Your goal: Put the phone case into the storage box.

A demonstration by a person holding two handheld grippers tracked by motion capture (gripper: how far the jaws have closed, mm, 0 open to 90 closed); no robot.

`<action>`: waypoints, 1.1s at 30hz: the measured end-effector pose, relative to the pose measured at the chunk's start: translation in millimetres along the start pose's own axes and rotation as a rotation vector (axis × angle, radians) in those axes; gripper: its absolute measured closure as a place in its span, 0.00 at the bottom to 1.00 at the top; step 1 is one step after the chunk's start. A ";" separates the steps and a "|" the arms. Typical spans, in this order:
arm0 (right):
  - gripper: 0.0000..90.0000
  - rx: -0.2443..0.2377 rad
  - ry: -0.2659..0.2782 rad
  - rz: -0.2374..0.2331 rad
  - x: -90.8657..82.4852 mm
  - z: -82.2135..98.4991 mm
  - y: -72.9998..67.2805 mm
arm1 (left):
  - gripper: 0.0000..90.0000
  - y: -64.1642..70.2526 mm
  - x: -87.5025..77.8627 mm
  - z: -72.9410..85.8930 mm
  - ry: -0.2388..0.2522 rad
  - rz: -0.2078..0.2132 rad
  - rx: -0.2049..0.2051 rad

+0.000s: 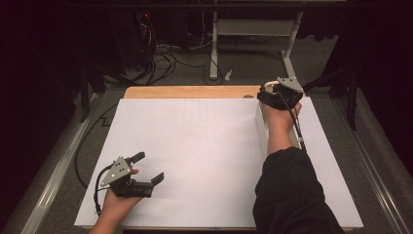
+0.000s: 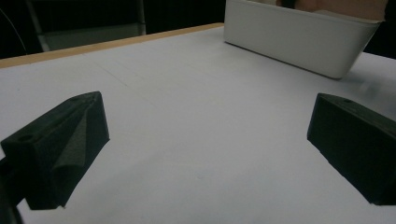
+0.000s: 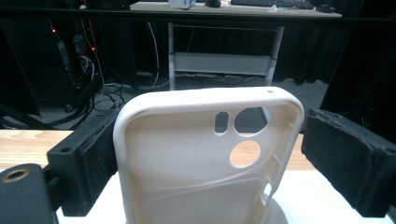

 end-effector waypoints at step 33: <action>0.01 -0.013 -0.017 -0.031 13.2 2.0 -2.0 | 0.00 -2.7 -0.3 1.6 -0.007 -0.012 -0.004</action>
Point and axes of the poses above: each handheld gripper's, and its own axes: x roughly forward along the jaws, z roughly out of its underside, y roughly to its right, the point moved 5 cm from there along x, roughly forward along the jaws, and after that the axes turned 10 degrees about -x, right-handed, at the moved point
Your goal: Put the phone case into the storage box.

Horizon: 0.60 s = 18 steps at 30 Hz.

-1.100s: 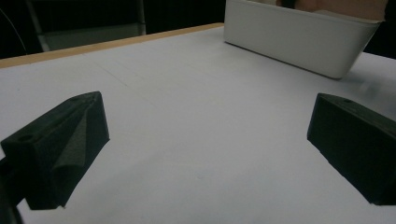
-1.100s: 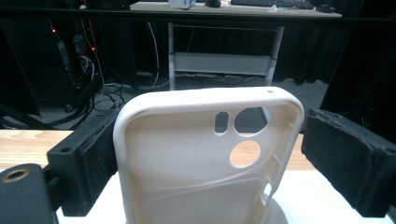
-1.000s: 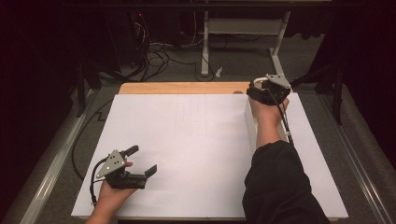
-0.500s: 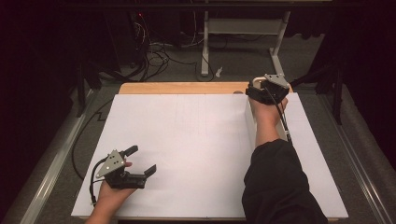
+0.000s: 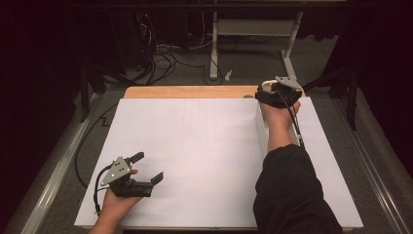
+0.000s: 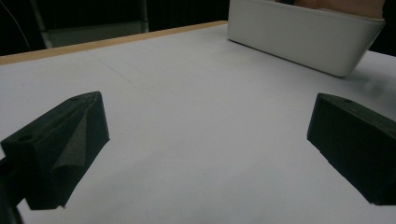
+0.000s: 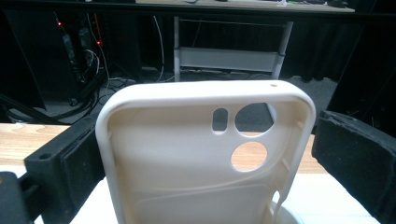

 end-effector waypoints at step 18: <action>0.00 -0.004 0.007 -0.007 -0.2 -4.1 0.1 | 0.00 -0.1 -0.1 0.2 0.000 -0.001 0.000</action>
Point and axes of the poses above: each handheld gripper's, and its own axes: x roughly forward along the jaws, z roughly out of its underside, y roughly to its right, the point moved 5 cm from there along x, roughly forward along the jaws, and after that the axes turned 10 degrees about -x, right-handed, at the moved point
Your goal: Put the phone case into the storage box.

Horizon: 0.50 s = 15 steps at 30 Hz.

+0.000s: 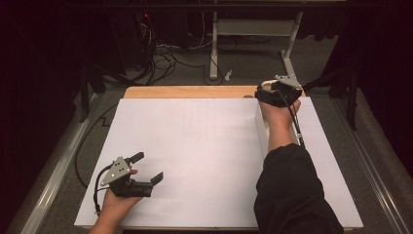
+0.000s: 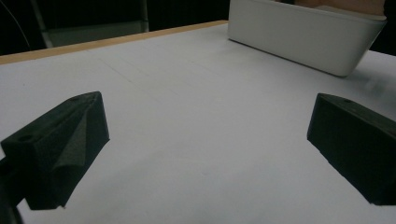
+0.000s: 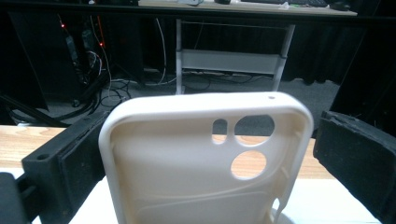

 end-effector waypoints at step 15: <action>0.00 0.007 0.025 -0.023 -9.3 -9.8 7.5 | 0.00 0.1 1.3 0.4 -0.004 0.001 -0.002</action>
Point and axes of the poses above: each handheld gripper's, and its own axes: x roughly forward along the jaws, z roughly out of its underside, y roughly to its right, the point moved 5 cm from there along x, roughly forward along the jaws, and after that the axes turned 10 degrees about -x, right-handed, at the moved point
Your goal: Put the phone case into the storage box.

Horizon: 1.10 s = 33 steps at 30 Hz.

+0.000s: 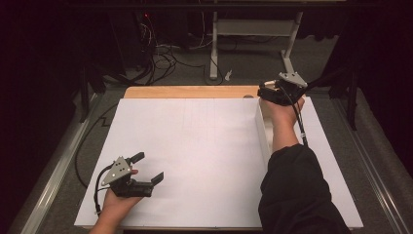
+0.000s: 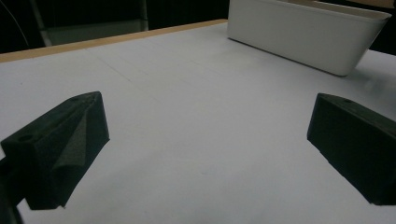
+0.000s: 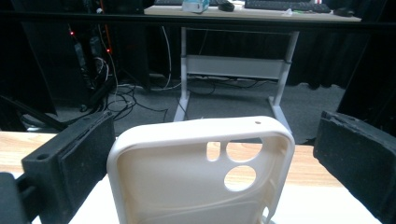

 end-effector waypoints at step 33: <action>0.00 -0.012 0.027 -0.011 -2.3 -13.5 -2.1 | 0.00 0.0 0.1 0.0 0.002 0.004 -0.004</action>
Point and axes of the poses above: each handheld gripper's, and its own axes: x roughly forward along the jaws, z roughly out of its underside, y roughly to its right, the point moved 5 cm from there along x, roughly forward along the jaws, and after that the axes turned 10 degrees about -x, right-handed, at the moved point
